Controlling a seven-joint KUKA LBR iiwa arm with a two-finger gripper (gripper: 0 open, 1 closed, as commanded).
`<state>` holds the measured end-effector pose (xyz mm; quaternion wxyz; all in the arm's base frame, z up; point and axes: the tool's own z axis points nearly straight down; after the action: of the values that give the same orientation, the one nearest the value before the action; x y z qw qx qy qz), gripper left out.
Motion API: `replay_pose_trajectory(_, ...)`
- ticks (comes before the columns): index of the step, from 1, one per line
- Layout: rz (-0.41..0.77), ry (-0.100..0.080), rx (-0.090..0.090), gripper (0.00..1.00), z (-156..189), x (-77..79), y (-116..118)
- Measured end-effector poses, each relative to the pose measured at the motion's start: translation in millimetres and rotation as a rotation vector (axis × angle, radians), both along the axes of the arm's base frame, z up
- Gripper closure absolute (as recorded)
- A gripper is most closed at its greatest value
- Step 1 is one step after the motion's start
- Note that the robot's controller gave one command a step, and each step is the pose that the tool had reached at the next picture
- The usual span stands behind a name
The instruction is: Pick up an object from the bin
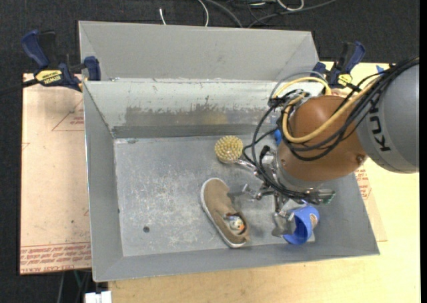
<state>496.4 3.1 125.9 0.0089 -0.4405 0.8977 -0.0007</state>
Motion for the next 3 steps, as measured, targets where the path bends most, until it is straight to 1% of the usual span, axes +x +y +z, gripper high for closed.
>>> replay_pose_trajectory(1, -0.029, -0.001, 0.002, 0.00, 19.9, -3.7, 6.2)
replay_pose_trajectory(2, -0.134, 0.001, 0.004, 0.00, 6.1, -0.8, -30.1)
replay_pose_trajectory(3, -0.116, -0.001, 0.004, 0.00, 19.1, -5.6, -32.1)
